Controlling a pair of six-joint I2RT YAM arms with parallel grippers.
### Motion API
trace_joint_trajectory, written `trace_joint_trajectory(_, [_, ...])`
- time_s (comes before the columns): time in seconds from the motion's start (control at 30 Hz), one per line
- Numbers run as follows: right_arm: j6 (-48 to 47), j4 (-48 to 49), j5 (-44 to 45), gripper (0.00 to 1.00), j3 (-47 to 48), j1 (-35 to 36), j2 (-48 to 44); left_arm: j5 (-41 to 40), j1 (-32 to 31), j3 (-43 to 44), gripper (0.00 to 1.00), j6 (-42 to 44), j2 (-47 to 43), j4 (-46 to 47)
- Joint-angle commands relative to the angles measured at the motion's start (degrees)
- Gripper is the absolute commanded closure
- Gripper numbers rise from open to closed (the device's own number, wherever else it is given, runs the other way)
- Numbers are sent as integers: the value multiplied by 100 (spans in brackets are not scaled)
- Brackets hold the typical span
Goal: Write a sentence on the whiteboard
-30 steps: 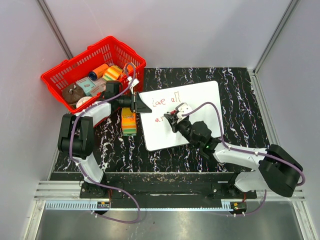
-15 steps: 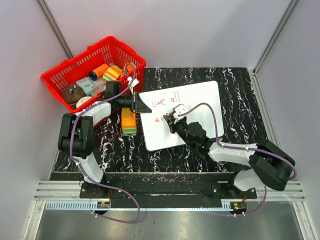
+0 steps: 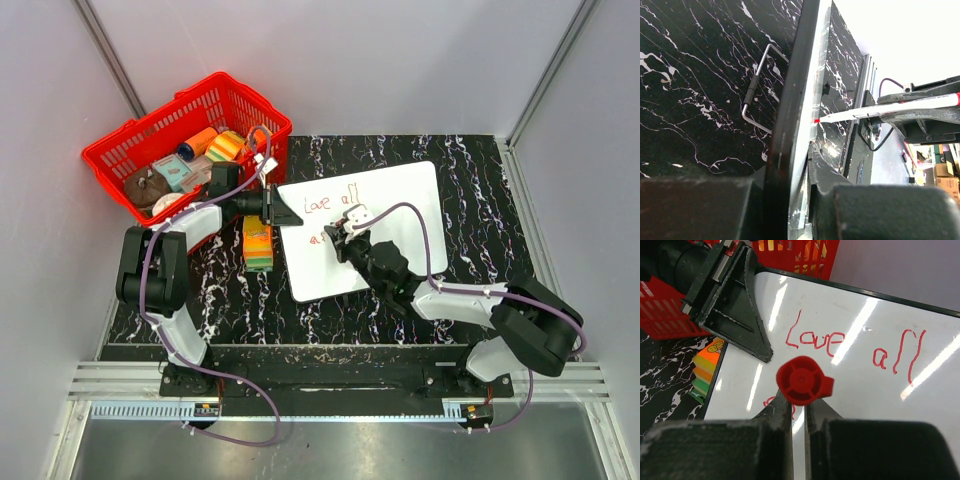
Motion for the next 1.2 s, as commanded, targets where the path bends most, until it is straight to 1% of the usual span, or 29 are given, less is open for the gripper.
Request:
trace_joint_trajectory(0.0, [90, 164, 244, 100, 136, 38, 106, -2225, 210, 228, 100, 1425, 132, 802])
trace_joint_trajectory(0.77, [451, -539, 121, 100, -294, 38, -298, -2251, 175, 237, 100, 1460, 132, 758])
trace_joint_trajectory(1.17, [346, -434, 314, 100, 39, 38, -113, -2286, 139, 246, 100, 1486, 141, 714])
